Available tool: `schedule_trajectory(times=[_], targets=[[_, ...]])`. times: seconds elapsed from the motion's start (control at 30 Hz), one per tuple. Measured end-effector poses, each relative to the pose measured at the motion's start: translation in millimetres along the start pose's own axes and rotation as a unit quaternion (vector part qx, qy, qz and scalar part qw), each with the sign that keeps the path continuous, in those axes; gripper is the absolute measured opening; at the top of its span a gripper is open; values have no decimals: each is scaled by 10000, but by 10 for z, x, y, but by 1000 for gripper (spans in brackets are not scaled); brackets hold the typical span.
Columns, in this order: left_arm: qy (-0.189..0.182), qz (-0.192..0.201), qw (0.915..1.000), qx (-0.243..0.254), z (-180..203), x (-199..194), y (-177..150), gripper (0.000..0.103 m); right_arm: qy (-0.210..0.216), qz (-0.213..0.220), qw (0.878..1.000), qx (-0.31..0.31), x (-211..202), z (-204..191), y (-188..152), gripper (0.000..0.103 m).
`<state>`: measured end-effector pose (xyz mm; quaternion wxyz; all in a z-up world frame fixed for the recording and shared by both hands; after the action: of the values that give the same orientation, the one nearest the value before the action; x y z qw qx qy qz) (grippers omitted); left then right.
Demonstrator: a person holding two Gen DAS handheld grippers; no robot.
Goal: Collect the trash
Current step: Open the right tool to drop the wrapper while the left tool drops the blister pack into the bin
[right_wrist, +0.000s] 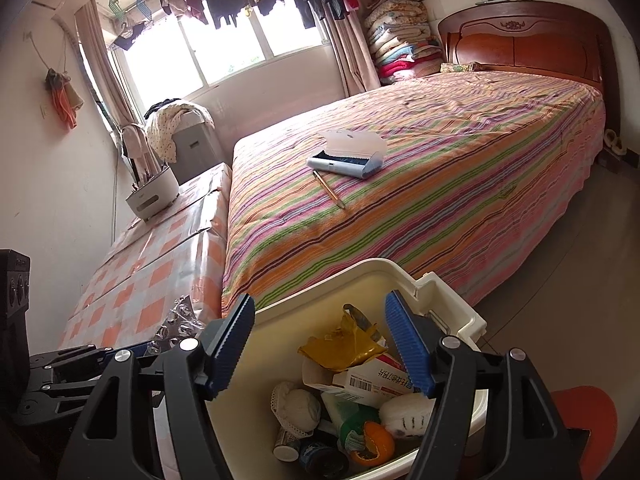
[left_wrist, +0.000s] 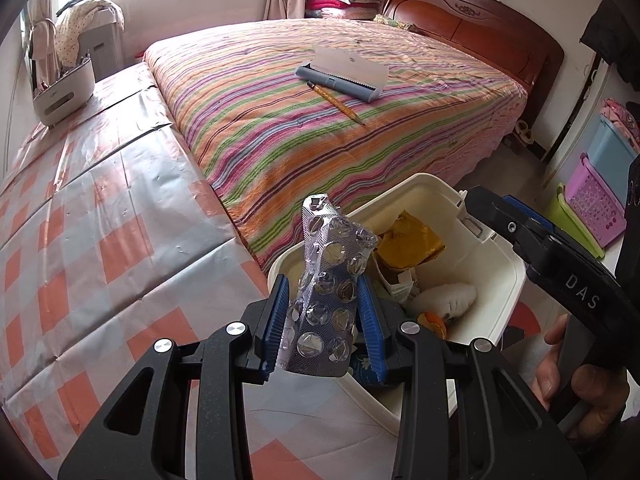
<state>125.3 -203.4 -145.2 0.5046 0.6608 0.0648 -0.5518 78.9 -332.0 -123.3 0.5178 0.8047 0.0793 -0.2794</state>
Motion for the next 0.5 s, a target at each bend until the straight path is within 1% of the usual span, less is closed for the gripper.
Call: schedule_trajectory(times=[0.17, 0.5], targets=[[-68, -109, 9999, 87, 144, 96, -39, 34, -22, 158, 9997, 157, -70, 85, 55, 66], [-194, -308, 9988, 315, 429, 274, -147, 36, -42, 260, 9991, 343, -112, 181, 100, 66]])
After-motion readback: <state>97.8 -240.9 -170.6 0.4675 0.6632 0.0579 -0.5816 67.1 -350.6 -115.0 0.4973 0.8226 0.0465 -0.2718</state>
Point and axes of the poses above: each gripper's, at about its wrist camera, not at the fingertips, and x roughly the way its jaws point, z to its right, y to its top, the point moved 10 cm from there along x, roughly the way its jaws point, and after that the axes turned 3 degrees about -x, right-handed, at the moved point
